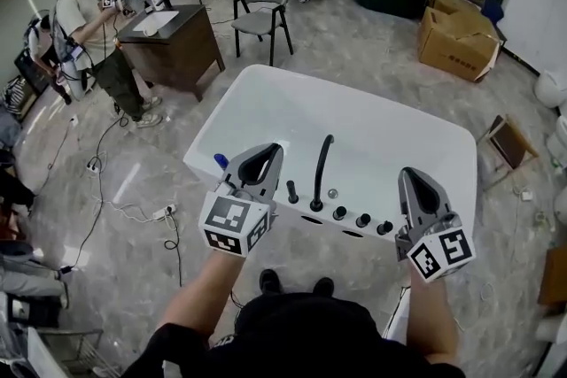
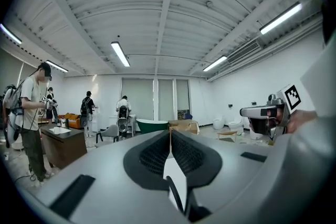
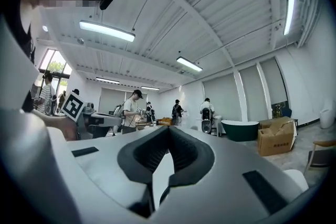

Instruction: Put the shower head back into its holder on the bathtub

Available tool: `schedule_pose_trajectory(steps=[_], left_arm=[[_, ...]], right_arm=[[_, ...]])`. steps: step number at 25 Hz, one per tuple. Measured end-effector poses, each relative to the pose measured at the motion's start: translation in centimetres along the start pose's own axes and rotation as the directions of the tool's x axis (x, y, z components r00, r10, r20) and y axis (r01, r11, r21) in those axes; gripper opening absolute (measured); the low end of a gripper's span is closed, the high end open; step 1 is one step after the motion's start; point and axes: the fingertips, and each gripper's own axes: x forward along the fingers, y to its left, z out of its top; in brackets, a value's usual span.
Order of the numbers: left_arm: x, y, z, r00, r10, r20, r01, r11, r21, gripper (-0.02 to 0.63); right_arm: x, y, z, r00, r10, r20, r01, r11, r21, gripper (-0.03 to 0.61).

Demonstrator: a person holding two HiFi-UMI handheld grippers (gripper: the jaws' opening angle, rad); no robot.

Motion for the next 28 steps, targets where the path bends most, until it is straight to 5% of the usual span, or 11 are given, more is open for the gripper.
schedule_pose_trajectory(steps=[5,14,28], left_arm=[[-0.6,1.8,-1.4,1.000,0.024,-0.005,-0.024,0.998,-0.052,0.020],[-2.1,5.0,-3.3,0.998,0.053,-0.031,-0.055,0.996,-0.075,0.020],[-2.3,6.2,-4.0,0.996,0.078,-0.044,-0.082,0.994,-0.075,0.020]], right_arm=[[1.6,0.4,-0.2,0.996,-0.085,0.031,0.083,0.995,0.063,0.011],[3.0,1.5,-1.1,0.994,-0.106,-0.003,0.106,0.993,0.059,0.011],[4.7,2.3,-2.0,0.998,-0.049,-0.031,0.051,0.997,0.059,0.011]])
